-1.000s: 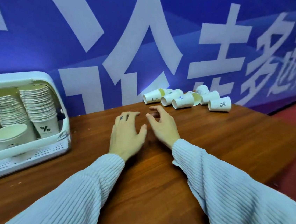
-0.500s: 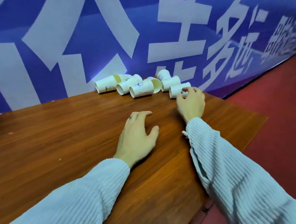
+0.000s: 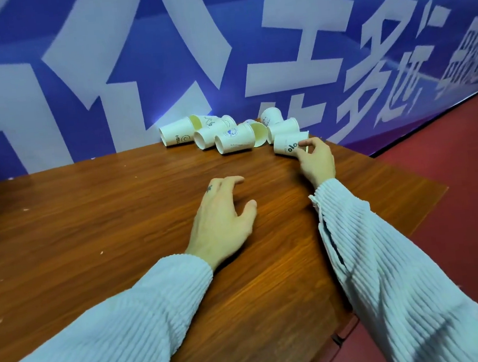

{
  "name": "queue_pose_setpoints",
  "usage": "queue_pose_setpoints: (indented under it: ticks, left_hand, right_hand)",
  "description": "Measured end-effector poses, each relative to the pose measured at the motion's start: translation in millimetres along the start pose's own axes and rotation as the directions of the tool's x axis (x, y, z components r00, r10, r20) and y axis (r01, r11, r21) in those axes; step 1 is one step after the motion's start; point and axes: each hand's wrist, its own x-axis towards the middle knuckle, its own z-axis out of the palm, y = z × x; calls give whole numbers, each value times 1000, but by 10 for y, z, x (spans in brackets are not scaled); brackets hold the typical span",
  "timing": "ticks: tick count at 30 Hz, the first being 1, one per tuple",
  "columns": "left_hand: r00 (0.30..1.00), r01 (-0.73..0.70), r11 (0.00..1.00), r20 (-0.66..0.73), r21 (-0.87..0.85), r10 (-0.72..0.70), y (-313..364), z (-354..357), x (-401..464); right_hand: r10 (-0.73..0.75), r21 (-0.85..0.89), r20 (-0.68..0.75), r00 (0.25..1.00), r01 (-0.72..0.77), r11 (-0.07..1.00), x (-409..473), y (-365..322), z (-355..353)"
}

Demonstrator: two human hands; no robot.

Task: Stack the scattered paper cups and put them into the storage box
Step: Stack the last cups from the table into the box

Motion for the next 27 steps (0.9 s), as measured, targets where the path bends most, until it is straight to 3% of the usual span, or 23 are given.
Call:
queue_pose_setpoints:
  ticks: [2,4,7,9,12,15,18,22,27]
  left_hand:
    - [1000,4,1000,4,11,-4,8,-3,-4]
    - [1000,1,1000,0,19,-1,4,-2,-1]
    - [998,-29,999,-59,33,31,-7,3,1]
    - [988,-44,997,-142,68,54,-11,6,8]
    - [984,-18,999,-176,47,26,-7,30,-1]
    - [982,92,995,-164,-26,-95,-61,34,33]
    - [972,160,984,-160,-75,-171,-88,24,56]
    - [987,81,994,-136,-70,-90,-42,65,39]
    - [992,70,993,-102,-99,-80,-55,66,56]
  right_hand:
    - [-15,-18,63,998,16,1000,-18,-1,20]
    - [-29,-27,36,999,30,999,-71,-24,31]
    - [-69,187,-51,996,77,979,-272,-210,2]
    - [-201,351,53,978,170,921,-478,-404,-5]
    - [-435,481,336,835,245,842,-885,-680,104]
    - [-506,547,455,733,218,808,-1088,-821,237]
    - [-432,531,428,794,166,831,-927,-793,323]
    - [-256,224,138,957,222,949,-344,-512,407]
    - [-112,15,-62,992,113,993,290,-237,455]
